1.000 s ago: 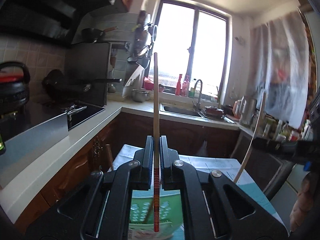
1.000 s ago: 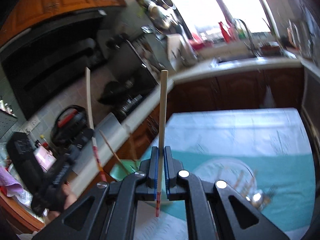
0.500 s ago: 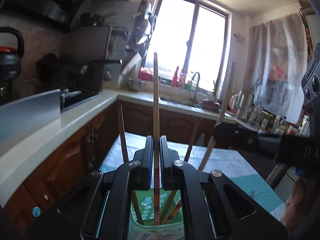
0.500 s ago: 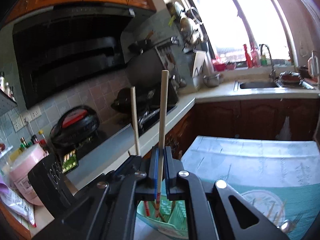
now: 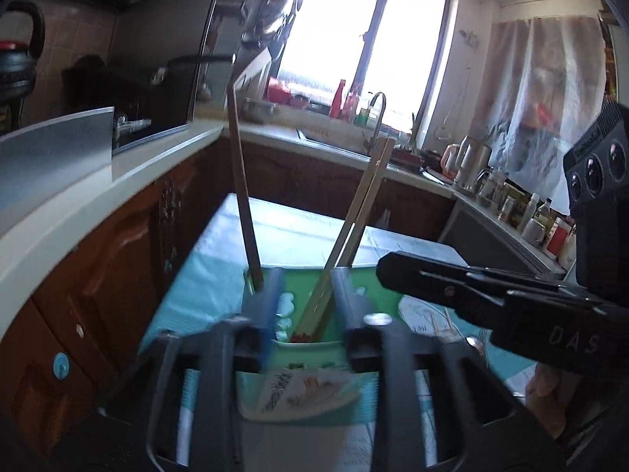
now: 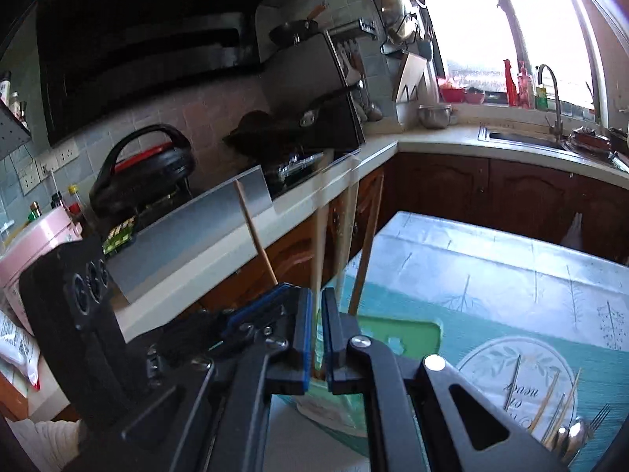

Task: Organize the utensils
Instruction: 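Lower both tools' chopsticks into the green caddy and open both tools, then withdraw both tools from the caddy toward the remaining utensils, then grasp a red-tipped chopstick with the left tool while the right tool grasps a wooden chopstick, then lift both held chopsticks and carry them over the green caddy, then lower the left tool's chopstick into the caddy and open the left tool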

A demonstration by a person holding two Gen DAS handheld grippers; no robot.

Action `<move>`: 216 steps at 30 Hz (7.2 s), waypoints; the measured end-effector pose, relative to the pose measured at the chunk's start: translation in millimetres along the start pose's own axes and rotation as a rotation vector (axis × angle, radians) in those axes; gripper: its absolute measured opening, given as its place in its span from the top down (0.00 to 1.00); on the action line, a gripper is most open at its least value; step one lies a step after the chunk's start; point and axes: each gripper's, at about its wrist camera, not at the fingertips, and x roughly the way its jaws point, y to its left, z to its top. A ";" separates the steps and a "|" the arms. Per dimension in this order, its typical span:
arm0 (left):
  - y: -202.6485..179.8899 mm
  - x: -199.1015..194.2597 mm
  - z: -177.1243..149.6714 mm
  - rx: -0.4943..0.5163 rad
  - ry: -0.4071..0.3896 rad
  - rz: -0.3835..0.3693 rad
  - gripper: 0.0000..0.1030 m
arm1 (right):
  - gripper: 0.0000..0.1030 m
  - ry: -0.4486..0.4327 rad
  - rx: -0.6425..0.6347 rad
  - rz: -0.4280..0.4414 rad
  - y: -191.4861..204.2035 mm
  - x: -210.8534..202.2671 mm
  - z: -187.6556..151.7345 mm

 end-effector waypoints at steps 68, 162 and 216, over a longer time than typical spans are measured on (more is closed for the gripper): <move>-234.3 134.8 -71.3 0.271 0.744 -0.060 0.72 | 0.64 0.228 0.516 -0.330 -199.8 -137.5 -99.7; -51.6 -41.1 111.7 0.147 -0.148 0.069 0.96 | 1.00 0.126 0.233 -0.333 -110.5 -52.7 8.1; -64.5 -28.8 9.4 0.044 0.119 0.221 0.40 | 0.94 0.719 0.399 -0.560 -203.5 101.3 -46.1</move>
